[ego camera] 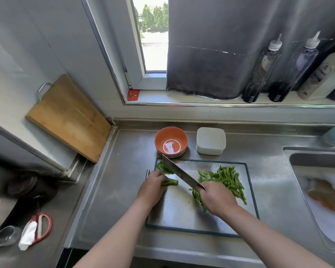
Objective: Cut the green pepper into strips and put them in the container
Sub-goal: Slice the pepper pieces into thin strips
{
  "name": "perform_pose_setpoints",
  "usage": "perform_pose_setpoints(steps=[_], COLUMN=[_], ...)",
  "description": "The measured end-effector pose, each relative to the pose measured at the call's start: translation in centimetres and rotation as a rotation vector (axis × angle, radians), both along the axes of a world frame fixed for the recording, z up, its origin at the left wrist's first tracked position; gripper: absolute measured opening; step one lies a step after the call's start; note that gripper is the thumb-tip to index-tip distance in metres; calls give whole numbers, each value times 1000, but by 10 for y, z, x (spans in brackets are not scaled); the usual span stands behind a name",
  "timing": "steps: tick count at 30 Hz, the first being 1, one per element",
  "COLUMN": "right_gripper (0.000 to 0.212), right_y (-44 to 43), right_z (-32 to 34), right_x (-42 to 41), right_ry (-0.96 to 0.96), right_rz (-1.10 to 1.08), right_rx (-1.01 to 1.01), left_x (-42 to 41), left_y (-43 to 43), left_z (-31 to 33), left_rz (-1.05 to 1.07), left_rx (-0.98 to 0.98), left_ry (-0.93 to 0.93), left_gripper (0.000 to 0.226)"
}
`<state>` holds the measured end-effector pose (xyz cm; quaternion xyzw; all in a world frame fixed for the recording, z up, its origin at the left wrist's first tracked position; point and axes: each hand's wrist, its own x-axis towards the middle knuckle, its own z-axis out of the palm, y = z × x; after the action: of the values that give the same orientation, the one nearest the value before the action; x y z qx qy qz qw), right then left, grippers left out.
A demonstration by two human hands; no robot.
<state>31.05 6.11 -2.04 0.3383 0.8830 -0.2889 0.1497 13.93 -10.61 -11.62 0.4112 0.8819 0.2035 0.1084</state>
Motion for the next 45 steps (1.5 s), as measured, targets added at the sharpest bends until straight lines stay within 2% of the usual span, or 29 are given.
perform_pose_setpoints(steps=[5, 9, 12, 13, 22, 26, 31, 45], right_gripper=[33, 35, 34, 33, 31, 26, 24, 24], right_y=[-14, -27, -36, -39, -50, -53, -56, -53], right_z=[-1, -5, -12, -14, -27, -24, -23, -37], right_x=[2, 7, 11, 13, 26, 35, 40, 45], right_ry=[-19, -42, -47, -47, 24, 78, 56, 20], right_rz=[30, 92, 121, 125, 166, 258, 283, 244], right_rx=[19, 43, 40, 38, 92, 164, 201, 149], left_x=[11, 32, 46, 49, 58, 57, 58, 55], left_y=[-19, -40, -48, -48, -40, -37, -39, -37], left_z=[-8, -15, -18, -19, -37, -34, -33, -42], left_rz=[-142, -173, -200, -214, -218, -262, -256, -232], left_rx=[60, 189, 240, 246, 236, 245, 228, 249], left_ry=[26, 98, 162, 177, 245, 299, 303, 297], left_gripper=[15, 20, 8, 12, 13, 26, 36, 27])
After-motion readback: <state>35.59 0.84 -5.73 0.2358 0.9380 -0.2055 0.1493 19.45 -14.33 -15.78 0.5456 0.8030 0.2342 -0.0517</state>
